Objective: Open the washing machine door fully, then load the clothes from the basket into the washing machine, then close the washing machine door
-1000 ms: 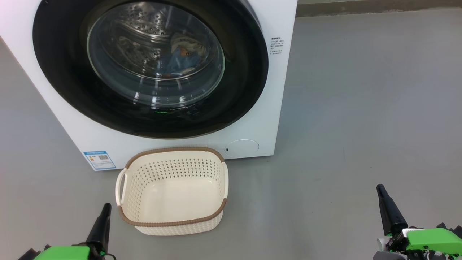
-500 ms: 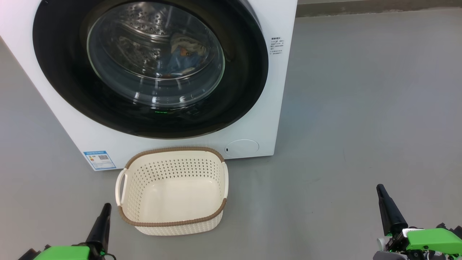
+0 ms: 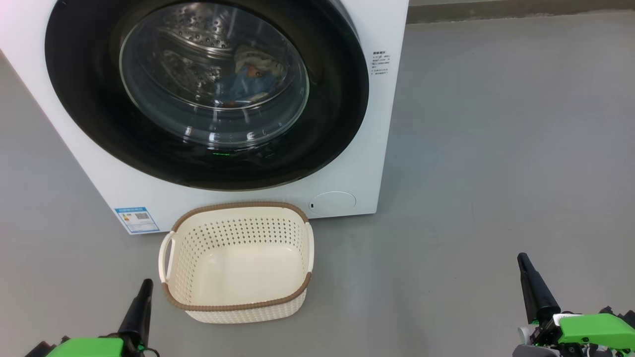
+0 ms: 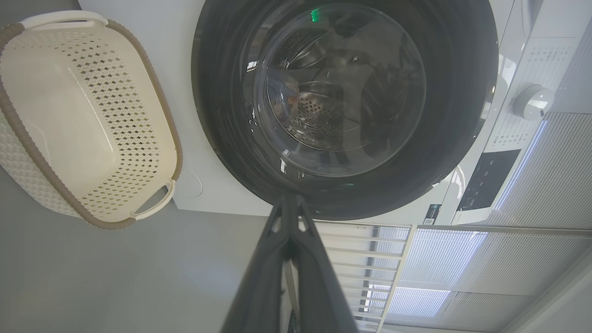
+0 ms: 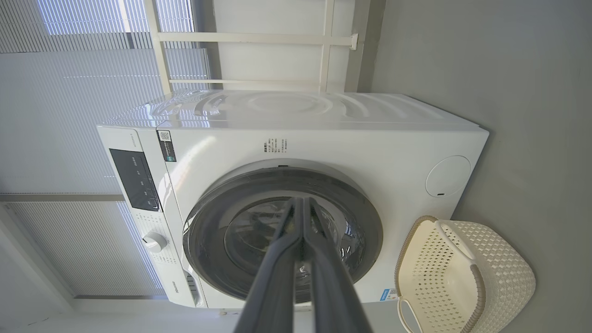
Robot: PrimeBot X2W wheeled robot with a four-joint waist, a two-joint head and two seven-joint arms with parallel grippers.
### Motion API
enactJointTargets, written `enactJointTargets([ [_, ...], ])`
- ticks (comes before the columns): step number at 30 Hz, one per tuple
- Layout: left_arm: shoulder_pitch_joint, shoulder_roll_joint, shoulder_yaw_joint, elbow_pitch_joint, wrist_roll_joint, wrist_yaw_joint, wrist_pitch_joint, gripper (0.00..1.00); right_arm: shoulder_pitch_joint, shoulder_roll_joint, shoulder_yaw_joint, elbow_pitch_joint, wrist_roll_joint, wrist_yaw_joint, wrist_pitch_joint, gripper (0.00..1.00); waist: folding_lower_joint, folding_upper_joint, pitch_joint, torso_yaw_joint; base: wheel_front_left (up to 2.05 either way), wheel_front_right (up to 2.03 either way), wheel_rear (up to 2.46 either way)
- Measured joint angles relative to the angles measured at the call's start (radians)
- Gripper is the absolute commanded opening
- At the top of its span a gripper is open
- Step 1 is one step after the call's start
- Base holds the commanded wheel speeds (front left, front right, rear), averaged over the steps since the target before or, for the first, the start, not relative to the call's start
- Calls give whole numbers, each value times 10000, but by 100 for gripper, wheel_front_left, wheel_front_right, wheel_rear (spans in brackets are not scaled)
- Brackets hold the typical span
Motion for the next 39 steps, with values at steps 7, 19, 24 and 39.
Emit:
enactJointTargets([
  [7, 0, 0, 0, 0, 0, 0, -2, 0, 0, 4, -13, 0, 0, 0, 0, 0, 0, 0, 0, 0, 0, 0, 0],
  [19, 0, 0, 0, 0, 0, 0, -2, 0, 0, 13, -29, 2, -31, 0, 2, 0, 1, 0, 0, 0, 0, 0, 0],
  [24, 0, 0, 0, 0, 0, 0, 0, 0, 0, 21, -35, 2, -31, 0, 73, 0, 0, 0, 0, 0, 0, 0, 0],
  [39, 0, 0, 0, 0, 0, 0, -2, 0, 0, 29, -109, 2, -33, 0, 73, 0, 0, 0, 0, 0, 0, 0, 0],
])
